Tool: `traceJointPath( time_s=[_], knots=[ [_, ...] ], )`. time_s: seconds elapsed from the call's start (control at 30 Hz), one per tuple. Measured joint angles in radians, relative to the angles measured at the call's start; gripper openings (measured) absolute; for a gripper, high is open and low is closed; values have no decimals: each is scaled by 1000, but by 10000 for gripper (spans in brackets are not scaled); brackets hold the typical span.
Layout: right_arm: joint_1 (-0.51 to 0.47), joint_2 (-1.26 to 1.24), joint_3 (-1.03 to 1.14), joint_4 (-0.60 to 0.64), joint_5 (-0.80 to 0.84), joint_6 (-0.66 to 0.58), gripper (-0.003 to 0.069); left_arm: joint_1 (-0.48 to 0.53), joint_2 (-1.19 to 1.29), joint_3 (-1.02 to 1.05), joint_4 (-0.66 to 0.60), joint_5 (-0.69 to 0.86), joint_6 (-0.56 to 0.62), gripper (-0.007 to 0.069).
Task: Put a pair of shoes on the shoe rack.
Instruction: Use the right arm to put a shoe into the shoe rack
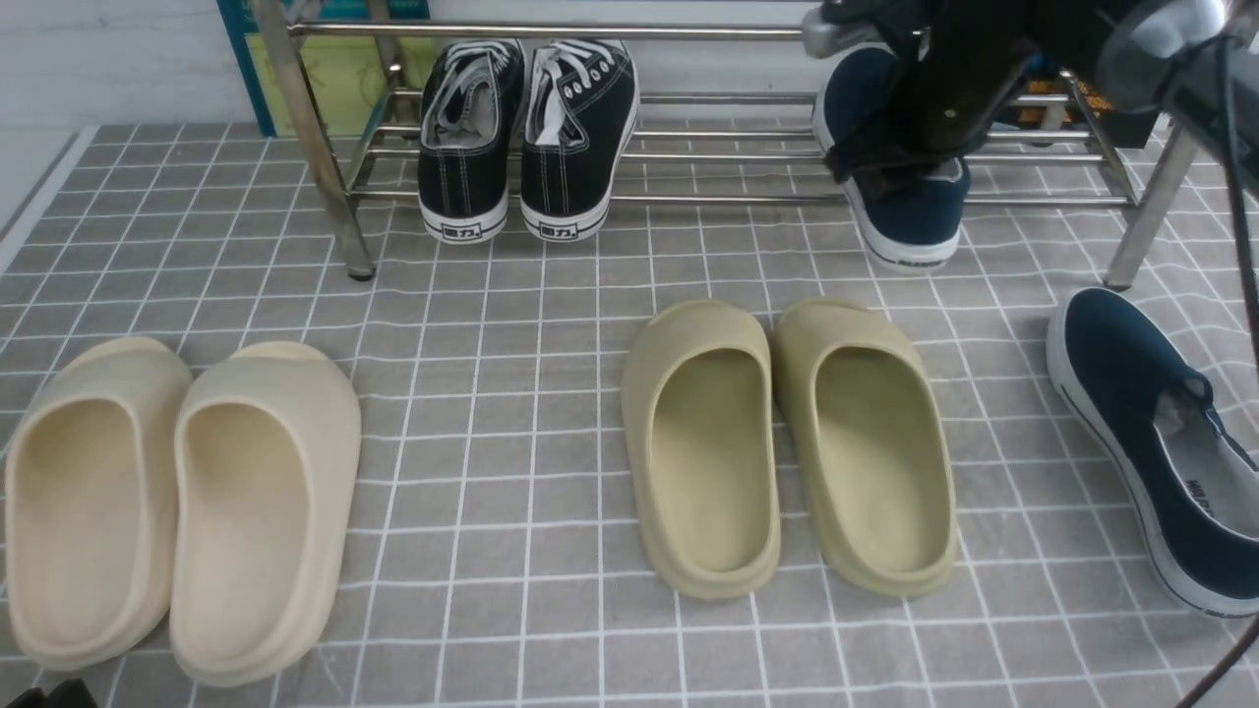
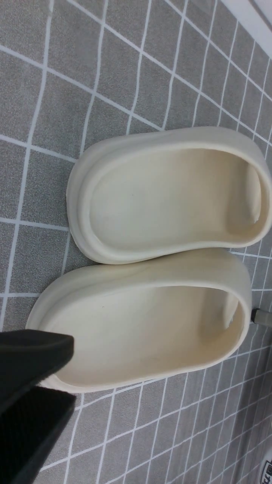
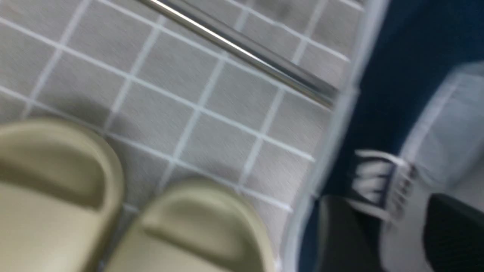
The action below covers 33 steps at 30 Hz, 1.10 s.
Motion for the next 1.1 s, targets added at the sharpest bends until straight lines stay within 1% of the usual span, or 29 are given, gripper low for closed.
traceJointPath(
  time_s=[0.07, 0.13, 0.23, 0.3, 0.43, 0.47, 0.5, 0.53, 0.57, 0.6, 0.7, 0.73, 0.8, 0.93, 1.1],
  knots=[
    [0, -27, 0, -2, 57, 0, 420, 0, 0, 0, 0, 0, 0, 158],
    [0, -56, 0, 5, 102, 0, 436, 0, 0, 0, 0, 0, 0, 162],
    [1, -98, 15, 16, 114, 0, 435, 0, 0, 0, 0, 0, 0, 165],
    [1, -129, 46, 30, 115, 0, 421, 0, 0, 0, 0, 0, 0, 166],
    [1, -202, 159, 59, 117, 0, 344, 0, 0, 0, 0, 0, 0, 171],
    [2, -234, 240, 59, 119, 0, 284, 0, 0, 0, 0, 0, 0, 173],
    [2, -237, 248, 59, 119, 0, 269, 0, 0, 0, 0, 0, 0, 173],
    [2, -256, 301, 59, 119, 0, 213, 0, 0, 0, 0, 0, 0, 173],
    [3, -256, 307, 59, 119, 0, 204, 0, 0, 0, 0, 0, 0, 173],
    [2, -264, 357, 59, 119, 0, 139, 0, 0, 0, 0, 0, 0, 173],
    [3, -264, 407, 48, 112, 0, 61, 0, 0, 0, 0, 0, 0, 173],
    [3, -256, 435, 33, 72, -1, 11, 0, 0, 0, 0, 0, 0, 173],
    [3, -239, 448, 4, -17, -1, -3, 0, 0, 0, 0, 0, 0, 173],
    [3, -196, 450, -43, -180, 11, -3, 0, 0, 0, 0, 0, 0, 176],
    [4, -171, 451, -86, -241, 98, -3, 0, 0, 0, 0, 0, 0, 183]
  ],
)
